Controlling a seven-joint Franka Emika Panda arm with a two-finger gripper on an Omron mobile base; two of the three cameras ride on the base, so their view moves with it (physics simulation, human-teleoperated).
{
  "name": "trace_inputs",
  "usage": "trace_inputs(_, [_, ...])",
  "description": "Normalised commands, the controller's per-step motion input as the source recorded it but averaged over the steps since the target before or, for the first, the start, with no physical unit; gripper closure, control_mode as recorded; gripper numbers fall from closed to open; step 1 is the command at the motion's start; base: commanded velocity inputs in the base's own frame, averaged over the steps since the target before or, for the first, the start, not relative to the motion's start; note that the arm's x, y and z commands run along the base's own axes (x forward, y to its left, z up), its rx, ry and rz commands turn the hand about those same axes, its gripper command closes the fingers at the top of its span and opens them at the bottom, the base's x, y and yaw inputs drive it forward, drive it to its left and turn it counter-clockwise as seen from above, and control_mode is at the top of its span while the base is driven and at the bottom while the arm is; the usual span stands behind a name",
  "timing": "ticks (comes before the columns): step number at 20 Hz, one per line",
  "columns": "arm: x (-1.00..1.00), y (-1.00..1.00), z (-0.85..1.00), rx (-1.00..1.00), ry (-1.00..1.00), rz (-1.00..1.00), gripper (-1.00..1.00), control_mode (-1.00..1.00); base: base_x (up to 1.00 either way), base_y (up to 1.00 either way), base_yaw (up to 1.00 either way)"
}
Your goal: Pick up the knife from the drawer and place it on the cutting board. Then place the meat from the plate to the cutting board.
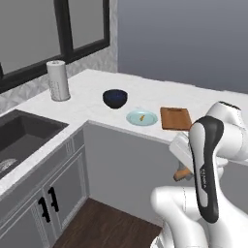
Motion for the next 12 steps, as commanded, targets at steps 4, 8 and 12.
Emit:
trace_inputs(4, [0.0,0.0,0.0,0.0,0.0,0.0,1.0,1.0,0.55,0.0,-0.42])
trace_inputs(8, [0.0,0.0,0.0,0.0,0.0,0.0,1.0,1.0,0.6,0.18,-0.32])
trace_inputs(12, [0.0,0.0,0.0,0.0,0.0,0.0,1.0,1.0,0.62,0.33,-0.26])
